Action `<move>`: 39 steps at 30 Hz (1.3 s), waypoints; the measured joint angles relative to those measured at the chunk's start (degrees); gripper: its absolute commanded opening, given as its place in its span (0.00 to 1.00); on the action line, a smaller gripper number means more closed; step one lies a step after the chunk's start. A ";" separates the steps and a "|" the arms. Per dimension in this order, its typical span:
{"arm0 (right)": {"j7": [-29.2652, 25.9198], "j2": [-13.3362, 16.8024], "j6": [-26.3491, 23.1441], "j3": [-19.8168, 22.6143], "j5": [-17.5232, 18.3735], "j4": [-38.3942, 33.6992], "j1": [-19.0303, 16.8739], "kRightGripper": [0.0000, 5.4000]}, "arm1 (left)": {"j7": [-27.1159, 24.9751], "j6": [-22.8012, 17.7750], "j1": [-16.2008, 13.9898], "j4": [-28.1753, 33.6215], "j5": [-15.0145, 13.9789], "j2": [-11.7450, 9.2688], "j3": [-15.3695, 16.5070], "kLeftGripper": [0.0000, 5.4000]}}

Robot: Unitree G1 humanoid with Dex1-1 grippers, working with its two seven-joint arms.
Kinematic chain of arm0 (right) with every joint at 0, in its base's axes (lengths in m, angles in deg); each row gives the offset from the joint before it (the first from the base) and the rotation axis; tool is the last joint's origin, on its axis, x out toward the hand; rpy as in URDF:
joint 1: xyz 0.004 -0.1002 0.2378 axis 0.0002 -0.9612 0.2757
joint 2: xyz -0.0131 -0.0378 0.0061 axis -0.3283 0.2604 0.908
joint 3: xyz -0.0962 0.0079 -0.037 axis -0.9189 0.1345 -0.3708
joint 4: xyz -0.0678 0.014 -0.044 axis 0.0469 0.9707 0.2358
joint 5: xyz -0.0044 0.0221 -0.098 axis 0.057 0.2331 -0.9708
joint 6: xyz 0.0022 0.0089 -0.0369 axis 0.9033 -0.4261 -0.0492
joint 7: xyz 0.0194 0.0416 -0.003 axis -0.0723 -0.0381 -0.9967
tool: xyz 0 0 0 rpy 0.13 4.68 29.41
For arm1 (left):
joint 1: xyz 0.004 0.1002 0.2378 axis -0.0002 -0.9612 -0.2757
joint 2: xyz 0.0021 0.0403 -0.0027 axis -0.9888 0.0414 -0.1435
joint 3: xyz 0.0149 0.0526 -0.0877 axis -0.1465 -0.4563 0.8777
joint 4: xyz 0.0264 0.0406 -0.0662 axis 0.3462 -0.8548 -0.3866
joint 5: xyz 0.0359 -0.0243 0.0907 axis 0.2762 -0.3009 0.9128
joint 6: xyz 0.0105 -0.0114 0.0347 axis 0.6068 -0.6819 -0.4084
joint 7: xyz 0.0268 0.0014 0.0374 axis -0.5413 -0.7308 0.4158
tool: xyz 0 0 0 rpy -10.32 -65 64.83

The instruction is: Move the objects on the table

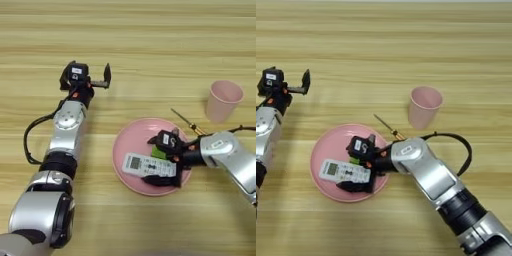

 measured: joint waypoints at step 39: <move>0.36 -3.38 4.51 1.01 -2.61 5.70 1.93 0.54 | 0.30 0.00 0.02 0.44 0.33 0.88 -0.26 1.00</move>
